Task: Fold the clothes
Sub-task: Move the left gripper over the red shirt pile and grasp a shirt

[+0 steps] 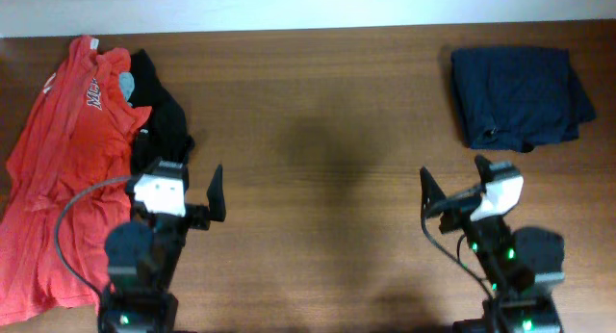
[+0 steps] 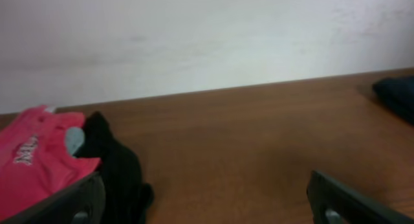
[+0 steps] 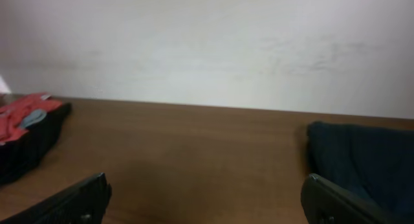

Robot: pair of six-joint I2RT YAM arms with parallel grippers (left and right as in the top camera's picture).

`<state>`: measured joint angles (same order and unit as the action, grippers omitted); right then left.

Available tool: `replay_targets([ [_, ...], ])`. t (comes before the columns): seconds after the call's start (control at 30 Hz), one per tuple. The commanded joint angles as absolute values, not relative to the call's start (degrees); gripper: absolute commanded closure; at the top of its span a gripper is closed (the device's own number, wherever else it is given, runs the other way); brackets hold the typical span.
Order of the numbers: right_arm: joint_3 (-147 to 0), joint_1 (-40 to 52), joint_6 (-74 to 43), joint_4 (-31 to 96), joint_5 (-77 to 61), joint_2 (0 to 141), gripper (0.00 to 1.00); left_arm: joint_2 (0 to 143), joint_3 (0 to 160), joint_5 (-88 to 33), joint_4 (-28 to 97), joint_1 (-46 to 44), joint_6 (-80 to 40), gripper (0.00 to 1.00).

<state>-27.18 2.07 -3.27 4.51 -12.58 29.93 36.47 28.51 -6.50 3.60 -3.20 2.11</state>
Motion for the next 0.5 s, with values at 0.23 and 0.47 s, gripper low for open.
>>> replay_targets([
  [0.23, -48.4, 1.8, -3.9, 13.1, -20.0, 54.4, 0.01, 53.0, 47.2, -9.8, 14.5, -2.8, 2.9, 0.01],
  [0.47, -61.1, 1.8, -3.9, 24.9, -20.6, 67.3, 0.01, 65.6, 58.4, -13.1, 22.0, -2.8, 3.4, 0.01],
])
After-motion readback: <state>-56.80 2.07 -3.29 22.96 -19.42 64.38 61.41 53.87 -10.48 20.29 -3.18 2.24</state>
